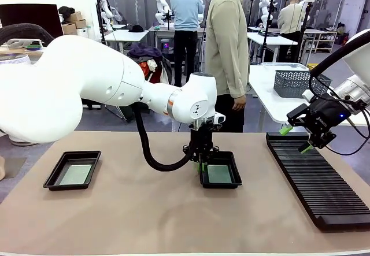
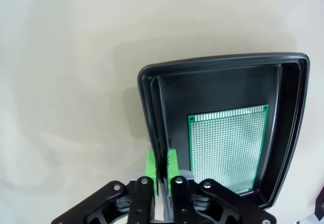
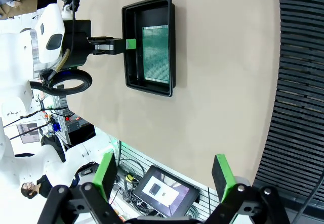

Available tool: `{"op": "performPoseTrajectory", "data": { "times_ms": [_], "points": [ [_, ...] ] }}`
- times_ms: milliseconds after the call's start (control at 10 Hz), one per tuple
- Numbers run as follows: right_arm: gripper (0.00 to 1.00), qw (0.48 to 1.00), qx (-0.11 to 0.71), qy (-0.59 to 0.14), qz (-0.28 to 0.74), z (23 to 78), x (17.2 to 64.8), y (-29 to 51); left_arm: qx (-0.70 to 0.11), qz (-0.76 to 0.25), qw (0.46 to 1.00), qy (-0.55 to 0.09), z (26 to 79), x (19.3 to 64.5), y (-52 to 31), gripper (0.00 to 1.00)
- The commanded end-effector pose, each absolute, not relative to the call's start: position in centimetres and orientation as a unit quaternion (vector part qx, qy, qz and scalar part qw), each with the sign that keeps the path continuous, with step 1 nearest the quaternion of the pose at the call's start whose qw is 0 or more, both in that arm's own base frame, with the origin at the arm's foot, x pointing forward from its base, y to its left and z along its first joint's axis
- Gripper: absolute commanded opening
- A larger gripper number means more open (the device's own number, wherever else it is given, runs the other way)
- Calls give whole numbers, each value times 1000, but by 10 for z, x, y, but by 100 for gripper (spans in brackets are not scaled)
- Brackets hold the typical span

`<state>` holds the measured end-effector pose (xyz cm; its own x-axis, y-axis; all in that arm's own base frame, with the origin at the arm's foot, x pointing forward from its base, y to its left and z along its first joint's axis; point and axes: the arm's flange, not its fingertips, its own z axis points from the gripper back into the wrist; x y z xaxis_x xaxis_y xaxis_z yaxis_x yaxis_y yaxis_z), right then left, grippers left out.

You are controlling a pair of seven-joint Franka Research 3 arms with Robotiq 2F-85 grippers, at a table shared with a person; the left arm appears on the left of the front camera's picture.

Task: Inspect and transfer BCBs to ESD trays.
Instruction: Pick up the ESD tray and place it on the left side of the table.

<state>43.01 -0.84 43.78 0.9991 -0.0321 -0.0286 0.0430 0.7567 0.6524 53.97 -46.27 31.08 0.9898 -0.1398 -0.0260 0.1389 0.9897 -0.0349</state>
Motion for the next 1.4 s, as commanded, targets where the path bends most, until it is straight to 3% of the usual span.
{"op": "performPoseTrajectory", "data": {
  "times_ms": [0, 500, 1300],
  "points": [
    [100, 939, 343, 9, -30, 439, 427, -7, -26, -76, 997, 22, 312, 543, -457, 0],
    [100, 939, 343, 9, -30, 439, 427, -7, -43, -76, 996, 27, 315, 546, -451, 0],
    [100, 939, 343, 9, -30, 439, 427, -7, -189, -75, 979, 22, 316, 551, -417, 0]
  ]
}}
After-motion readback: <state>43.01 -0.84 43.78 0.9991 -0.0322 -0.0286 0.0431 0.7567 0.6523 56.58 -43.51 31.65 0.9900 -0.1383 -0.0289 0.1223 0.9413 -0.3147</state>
